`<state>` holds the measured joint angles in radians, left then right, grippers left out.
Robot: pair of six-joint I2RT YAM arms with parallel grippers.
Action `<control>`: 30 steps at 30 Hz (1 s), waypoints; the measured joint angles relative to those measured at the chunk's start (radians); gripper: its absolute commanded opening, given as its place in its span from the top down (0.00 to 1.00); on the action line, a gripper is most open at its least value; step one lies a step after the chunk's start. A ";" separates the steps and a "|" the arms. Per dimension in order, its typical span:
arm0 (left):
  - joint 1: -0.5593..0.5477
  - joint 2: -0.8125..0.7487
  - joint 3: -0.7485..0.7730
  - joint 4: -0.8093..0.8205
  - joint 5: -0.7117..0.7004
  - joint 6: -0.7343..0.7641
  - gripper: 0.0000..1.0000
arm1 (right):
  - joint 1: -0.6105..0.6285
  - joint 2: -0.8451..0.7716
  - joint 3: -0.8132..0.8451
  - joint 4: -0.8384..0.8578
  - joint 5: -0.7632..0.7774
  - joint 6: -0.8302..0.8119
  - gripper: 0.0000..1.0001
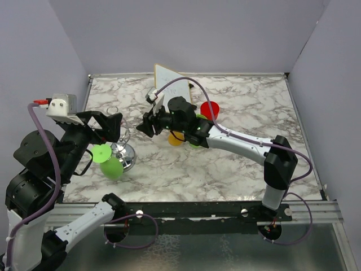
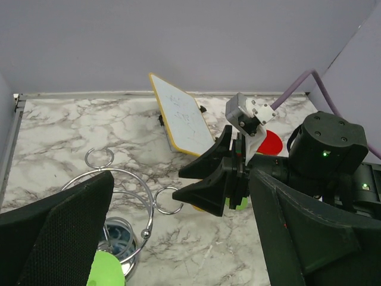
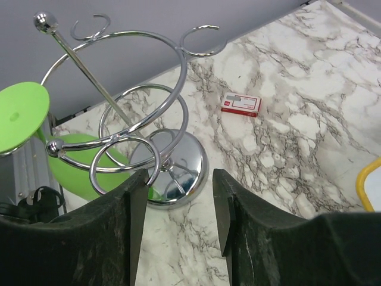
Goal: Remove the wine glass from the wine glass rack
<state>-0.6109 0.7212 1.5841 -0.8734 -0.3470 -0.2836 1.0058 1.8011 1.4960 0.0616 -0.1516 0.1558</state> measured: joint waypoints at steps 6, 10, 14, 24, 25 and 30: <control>0.000 0.010 -0.019 -0.002 0.011 -0.011 0.02 | -0.035 0.025 0.030 -0.002 -0.057 -0.029 0.50; 0.000 0.009 -0.027 -0.004 0.019 -0.019 0.02 | -0.050 0.037 0.047 -0.003 -0.079 -0.057 0.49; 0.000 0.009 -0.033 -0.004 0.024 -0.026 0.02 | -0.066 0.041 0.056 -0.006 -0.095 -0.080 0.49; 0.000 0.008 -0.039 -0.004 0.047 -0.047 0.02 | -0.095 0.075 0.111 -0.029 -0.107 -0.125 0.43; 0.000 0.007 -0.040 -0.004 0.048 -0.048 0.02 | -0.095 0.075 0.116 -0.039 -0.106 -0.125 0.41; 0.000 0.003 -0.042 -0.004 0.051 -0.056 0.02 | -0.097 0.068 0.125 -0.091 -0.094 -0.095 0.29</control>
<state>-0.6109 0.7242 1.5421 -0.8772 -0.2958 -0.3397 0.9092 1.8690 1.6211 -0.0296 -0.2455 0.0608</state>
